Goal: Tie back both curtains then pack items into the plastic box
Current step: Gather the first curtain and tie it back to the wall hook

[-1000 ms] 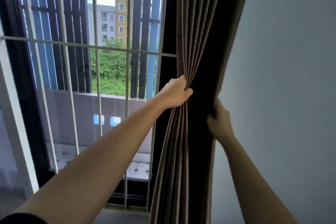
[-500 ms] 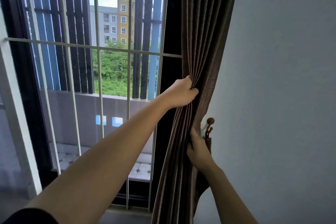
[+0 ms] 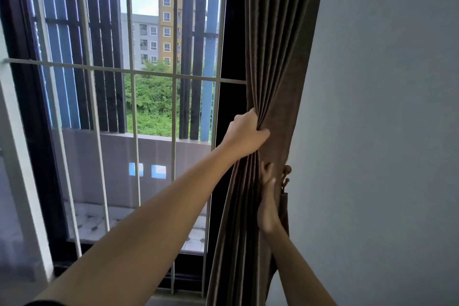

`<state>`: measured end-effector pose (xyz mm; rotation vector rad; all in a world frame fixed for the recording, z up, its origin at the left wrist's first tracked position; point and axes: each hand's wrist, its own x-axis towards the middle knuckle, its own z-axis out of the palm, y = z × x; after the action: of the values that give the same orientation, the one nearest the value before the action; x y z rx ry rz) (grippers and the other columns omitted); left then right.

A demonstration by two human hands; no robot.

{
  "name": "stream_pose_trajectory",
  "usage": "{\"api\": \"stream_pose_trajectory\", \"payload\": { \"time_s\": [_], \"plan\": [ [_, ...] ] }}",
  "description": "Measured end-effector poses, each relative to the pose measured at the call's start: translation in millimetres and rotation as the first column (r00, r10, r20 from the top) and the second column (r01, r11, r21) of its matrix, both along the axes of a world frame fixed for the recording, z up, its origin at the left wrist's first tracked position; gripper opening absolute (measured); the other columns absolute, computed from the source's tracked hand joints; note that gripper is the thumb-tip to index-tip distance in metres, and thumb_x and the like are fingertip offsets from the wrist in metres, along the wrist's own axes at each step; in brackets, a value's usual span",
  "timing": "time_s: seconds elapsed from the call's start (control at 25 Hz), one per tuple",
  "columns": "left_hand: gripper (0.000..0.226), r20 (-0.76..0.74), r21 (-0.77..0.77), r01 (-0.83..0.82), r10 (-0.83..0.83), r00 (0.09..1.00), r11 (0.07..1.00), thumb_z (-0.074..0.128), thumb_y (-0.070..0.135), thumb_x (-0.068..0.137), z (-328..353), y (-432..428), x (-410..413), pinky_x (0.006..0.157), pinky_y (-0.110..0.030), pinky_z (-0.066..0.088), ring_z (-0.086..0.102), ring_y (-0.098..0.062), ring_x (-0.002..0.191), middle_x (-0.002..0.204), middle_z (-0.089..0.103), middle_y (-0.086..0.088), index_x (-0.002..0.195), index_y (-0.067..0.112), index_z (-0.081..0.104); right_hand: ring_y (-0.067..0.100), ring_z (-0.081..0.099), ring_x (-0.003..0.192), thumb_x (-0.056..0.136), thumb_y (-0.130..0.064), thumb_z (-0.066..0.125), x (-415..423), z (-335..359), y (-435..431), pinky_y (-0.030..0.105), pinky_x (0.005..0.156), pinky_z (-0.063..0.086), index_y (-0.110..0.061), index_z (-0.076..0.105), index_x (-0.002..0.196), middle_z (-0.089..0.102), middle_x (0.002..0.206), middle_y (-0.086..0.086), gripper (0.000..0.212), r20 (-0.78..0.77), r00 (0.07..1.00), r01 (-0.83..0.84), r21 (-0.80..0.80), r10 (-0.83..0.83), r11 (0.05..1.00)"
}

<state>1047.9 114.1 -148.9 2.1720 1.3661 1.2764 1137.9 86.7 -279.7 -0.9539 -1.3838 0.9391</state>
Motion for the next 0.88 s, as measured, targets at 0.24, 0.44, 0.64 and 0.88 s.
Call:
{"api": "stream_pose_trajectory", "payload": {
  "time_s": [0.24,0.44,0.64,0.88],
  "plan": [
    [0.031,0.367,-0.138,0.168,-0.107,0.924,0.976,0.04,-0.004,0.083,4,-3,-10,0.047,-0.015,0.038,0.05,-0.006,0.048,0.051,0.049,0.006,0.059,0.014,0.046,-0.011,0.051,0.088,0.098,-0.048,0.0,12,67,47,-0.005,0.061,0.041,-0.024,0.036,0.138,0.052,0.118,-0.007,0.06,-0.033,0.999,0.023,0.02,-0.022,1.0],
    [0.023,0.333,-0.185,0.204,-0.134,0.933,0.961,0.041,0.0,0.084,7,9,-15,0.057,-0.02,0.046,0.06,-0.009,0.063,0.068,0.057,0.0,0.073,0.012,0.056,0.014,0.062,0.104,0.096,-0.055,0.006,26,65,60,0.025,0.092,0.052,-0.013,0.05,0.131,0.064,0.114,0.005,0.071,-0.078,0.996,-0.051,-0.032,0.049,0.998],
    [0.025,-0.186,0.026,-0.125,0.127,0.974,0.992,0.043,0.016,0.091,10,17,-18,0.073,-0.034,0.043,0.054,-0.032,0.09,0.103,0.05,-0.013,0.112,0.004,0.048,0.021,0.054,0.121,0.09,-0.067,0.008,30,69,53,0.043,0.111,0.036,-0.022,0.044,0.139,0.059,0.128,0.006,0.075,-0.068,0.996,-0.058,-0.086,0.052,0.995],
    [0.015,-0.646,-0.024,-0.162,0.109,0.756,0.986,0.046,0.021,0.094,49,2,-14,0.063,-0.033,0.049,0.063,-0.033,0.083,0.097,0.055,-0.013,0.089,0.006,0.044,-0.02,0.055,0.067,0.1,-0.039,0.001,-3,52,23,-0.004,0.058,0.04,-0.03,0.04,0.118,0.053,0.093,-0.015,0.044,0.004,0.994,-0.113,-0.005,0.113,0.994]
  ]
}}
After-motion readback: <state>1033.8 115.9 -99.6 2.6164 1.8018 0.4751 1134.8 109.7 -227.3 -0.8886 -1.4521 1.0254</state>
